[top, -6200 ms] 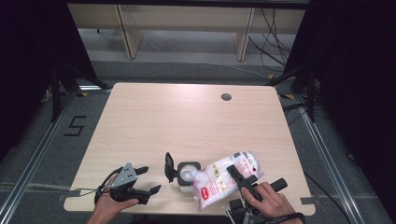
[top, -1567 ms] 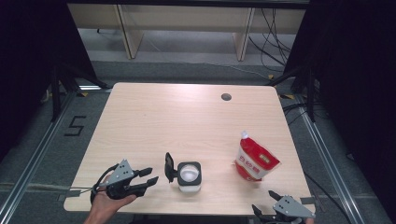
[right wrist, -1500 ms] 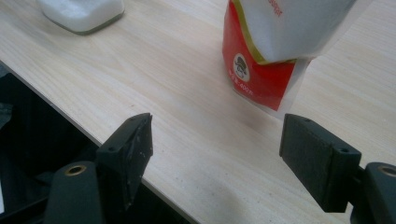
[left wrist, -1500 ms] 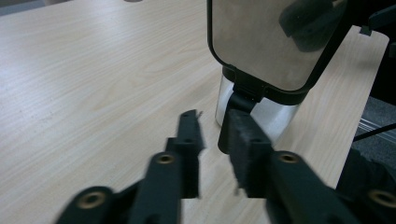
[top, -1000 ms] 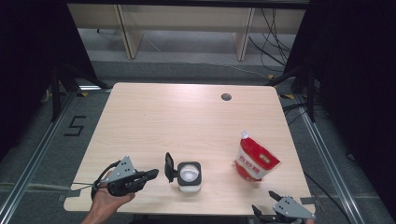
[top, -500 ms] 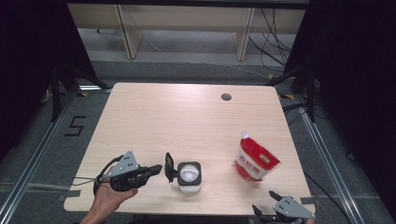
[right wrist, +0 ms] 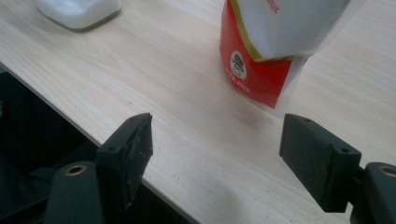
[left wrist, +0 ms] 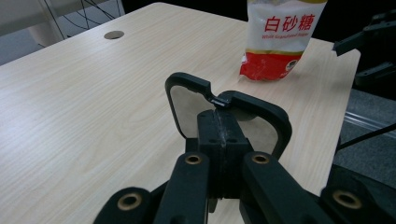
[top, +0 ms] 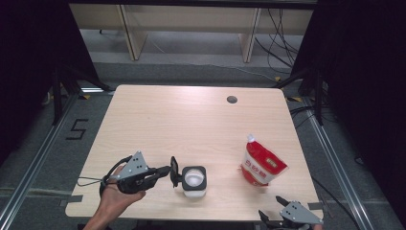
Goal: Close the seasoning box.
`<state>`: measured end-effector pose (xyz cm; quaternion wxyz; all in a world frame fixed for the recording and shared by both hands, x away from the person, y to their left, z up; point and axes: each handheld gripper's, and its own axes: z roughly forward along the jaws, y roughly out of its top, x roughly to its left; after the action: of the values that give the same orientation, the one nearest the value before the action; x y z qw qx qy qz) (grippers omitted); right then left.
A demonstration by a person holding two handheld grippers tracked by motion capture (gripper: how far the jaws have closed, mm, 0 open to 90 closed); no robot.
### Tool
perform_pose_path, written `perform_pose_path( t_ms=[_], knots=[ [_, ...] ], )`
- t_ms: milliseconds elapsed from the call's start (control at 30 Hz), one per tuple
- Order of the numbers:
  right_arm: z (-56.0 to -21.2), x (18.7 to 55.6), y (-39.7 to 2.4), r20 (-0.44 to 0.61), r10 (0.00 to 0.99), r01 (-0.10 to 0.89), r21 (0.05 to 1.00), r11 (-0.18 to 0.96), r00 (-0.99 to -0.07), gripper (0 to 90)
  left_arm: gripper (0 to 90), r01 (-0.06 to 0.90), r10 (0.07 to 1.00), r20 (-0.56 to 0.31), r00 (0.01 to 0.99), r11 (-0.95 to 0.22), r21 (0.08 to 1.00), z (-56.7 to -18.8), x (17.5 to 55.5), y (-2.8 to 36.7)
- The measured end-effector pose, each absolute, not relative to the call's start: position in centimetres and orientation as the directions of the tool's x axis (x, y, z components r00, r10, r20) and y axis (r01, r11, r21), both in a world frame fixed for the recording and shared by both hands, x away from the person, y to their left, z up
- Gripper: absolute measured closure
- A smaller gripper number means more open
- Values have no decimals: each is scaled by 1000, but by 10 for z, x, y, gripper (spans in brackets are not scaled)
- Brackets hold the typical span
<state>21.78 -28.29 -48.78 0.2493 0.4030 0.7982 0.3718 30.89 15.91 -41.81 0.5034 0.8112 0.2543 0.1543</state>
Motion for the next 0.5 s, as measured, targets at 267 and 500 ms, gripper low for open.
perform_pose_path(
  t_ms=[267, 500],
  knots=[
    [-488, 218, -284, -109, 829, 455, 793, 405, -548, 266, 893, 236, 523, 12, 852, -404, 884, -419, 311, 138],
    [-488, 218, -283, -104, 828, 455, 794, 403, -552, 266, 892, 258, 496, -17, 868, -423, 869, -431, 317, 118]
  ],
)
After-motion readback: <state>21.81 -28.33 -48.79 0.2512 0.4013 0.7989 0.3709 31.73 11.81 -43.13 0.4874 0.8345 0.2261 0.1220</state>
